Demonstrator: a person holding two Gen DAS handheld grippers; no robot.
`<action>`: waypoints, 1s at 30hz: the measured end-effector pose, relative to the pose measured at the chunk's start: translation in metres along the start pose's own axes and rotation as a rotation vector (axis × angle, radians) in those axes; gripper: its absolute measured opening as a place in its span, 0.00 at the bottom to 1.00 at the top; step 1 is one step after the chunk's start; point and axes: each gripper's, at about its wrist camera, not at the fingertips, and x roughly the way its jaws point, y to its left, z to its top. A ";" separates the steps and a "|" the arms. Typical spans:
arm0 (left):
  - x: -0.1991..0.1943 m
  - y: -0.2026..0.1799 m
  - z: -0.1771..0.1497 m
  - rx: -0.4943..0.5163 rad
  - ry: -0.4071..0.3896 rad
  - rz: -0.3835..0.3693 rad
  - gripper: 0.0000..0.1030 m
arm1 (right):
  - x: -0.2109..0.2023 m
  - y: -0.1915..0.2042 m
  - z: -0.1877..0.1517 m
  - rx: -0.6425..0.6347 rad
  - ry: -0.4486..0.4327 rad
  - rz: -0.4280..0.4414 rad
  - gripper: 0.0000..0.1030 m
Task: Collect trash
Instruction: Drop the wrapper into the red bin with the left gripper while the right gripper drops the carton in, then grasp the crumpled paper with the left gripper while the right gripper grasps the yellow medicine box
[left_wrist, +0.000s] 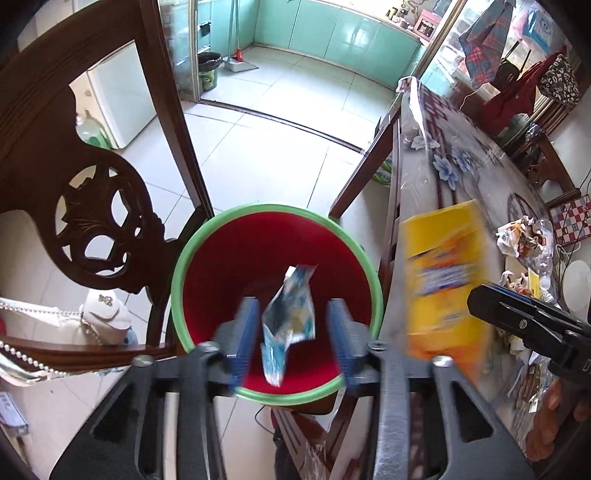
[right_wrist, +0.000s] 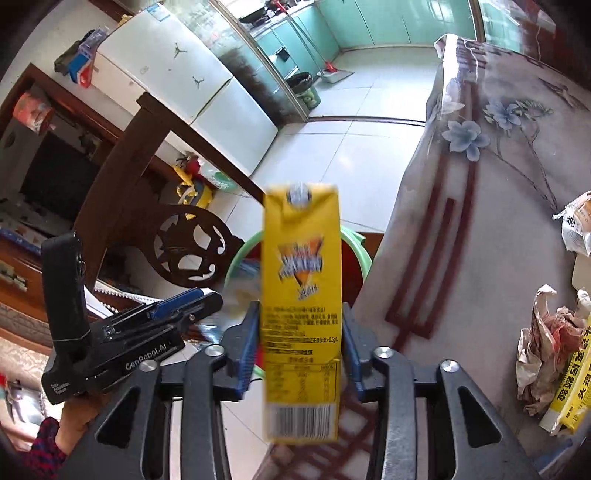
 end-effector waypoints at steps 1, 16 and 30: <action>-0.002 -0.001 0.000 0.001 -0.014 0.000 0.61 | -0.002 -0.001 0.001 0.004 -0.009 0.008 0.55; -0.027 -0.054 -0.008 0.131 -0.077 -0.051 0.67 | -0.086 -0.010 -0.038 -0.051 -0.122 -0.126 0.55; -0.024 -0.133 -0.030 0.250 -0.033 -0.169 0.67 | -0.140 -0.105 -0.070 0.151 -0.184 -0.331 0.55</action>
